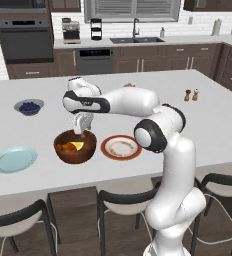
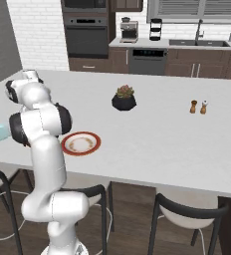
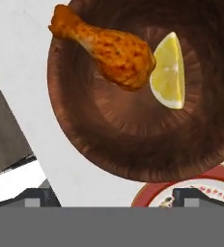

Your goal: Pick the chicken drumstick and lemon wedge from their plates and place them in the bowl. Then put the bowl in the fridge.

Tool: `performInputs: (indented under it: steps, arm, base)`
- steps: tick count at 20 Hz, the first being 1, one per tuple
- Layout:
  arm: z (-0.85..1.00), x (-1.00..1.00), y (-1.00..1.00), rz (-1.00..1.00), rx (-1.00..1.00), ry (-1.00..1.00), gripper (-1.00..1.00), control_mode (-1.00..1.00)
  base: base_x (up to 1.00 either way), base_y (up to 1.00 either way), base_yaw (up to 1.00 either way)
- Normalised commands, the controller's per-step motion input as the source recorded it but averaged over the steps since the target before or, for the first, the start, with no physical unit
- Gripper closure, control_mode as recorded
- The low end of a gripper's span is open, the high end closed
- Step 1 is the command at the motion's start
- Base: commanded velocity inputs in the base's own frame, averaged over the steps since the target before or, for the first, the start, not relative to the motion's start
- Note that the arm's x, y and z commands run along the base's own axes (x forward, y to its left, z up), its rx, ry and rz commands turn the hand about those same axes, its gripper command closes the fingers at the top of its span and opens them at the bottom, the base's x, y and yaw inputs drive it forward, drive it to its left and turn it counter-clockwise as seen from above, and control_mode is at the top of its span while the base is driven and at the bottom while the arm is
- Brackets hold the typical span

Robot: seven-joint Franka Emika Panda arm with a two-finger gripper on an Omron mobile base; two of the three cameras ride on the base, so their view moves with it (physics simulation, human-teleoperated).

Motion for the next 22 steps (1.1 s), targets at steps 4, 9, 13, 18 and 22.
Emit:
performInputs:
  steps: [4, 9, 13, 18, 22]
  arm:
    - [-0.06, -0.09, -0.47, -0.55, 0.0, -0.11, -1.0, -1.0]
    - [-0.15, 0.01, -0.41, -0.44, -0.03, -0.04, -1.0, -1.0]
    - [-0.51, 0.38, -0.01, -0.42, -0.02, 0.0, -1.0, -1.0]
    - [-0.27, 0.61, 0.0, -0.41, 0.0, 0.0, -1.0, -1.0]
    - [-0.28, 0.6, 0.0, -0.37, 0.0, 0.0, -1.0, -1.0]
  base:
    - [0.0, 0.0, 0.0]
    - [0.0, 0.0, 0.0]
    - [0.0, 0.0, 0.0]
    - [0.0, 0.0, 0.0]
    - [0.0, 0.0, 0.0]
